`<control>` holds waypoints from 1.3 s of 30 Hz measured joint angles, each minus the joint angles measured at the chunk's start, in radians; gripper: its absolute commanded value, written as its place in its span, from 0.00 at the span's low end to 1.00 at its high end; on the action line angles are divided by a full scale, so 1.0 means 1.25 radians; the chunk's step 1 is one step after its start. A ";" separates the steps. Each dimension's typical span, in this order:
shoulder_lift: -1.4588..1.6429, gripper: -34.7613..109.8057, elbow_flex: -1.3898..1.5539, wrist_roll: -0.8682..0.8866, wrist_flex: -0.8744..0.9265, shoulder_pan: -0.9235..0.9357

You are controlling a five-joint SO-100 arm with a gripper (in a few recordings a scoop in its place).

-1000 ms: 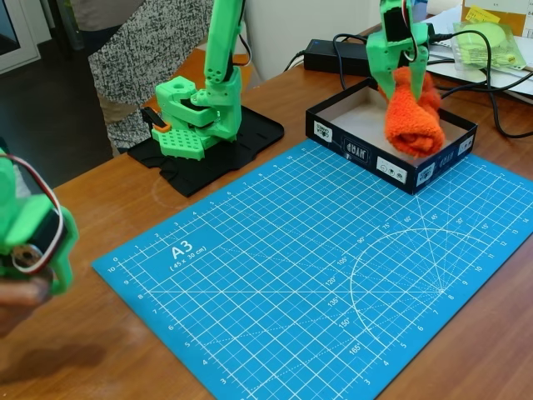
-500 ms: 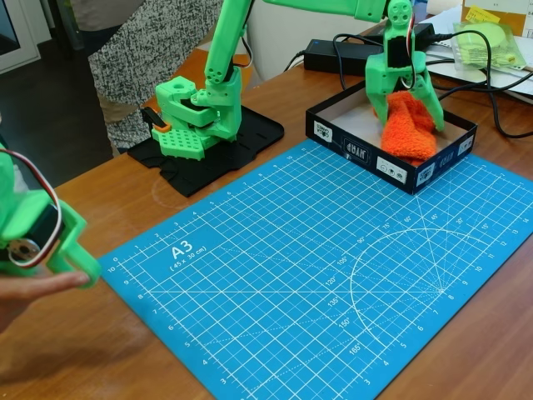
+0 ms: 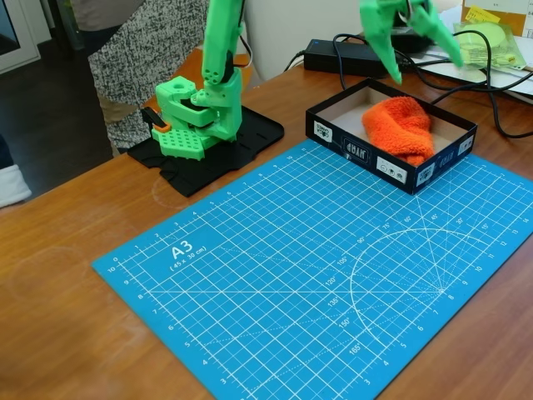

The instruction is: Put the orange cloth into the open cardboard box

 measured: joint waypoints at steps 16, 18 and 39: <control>1.001 0.52 1.154 -0.129 -0.460 0.380; 1.160 0.51 1.292 -0.126 -0.460 0.384; 1.444 0.24 1.593 -0.134 -0.404 0.475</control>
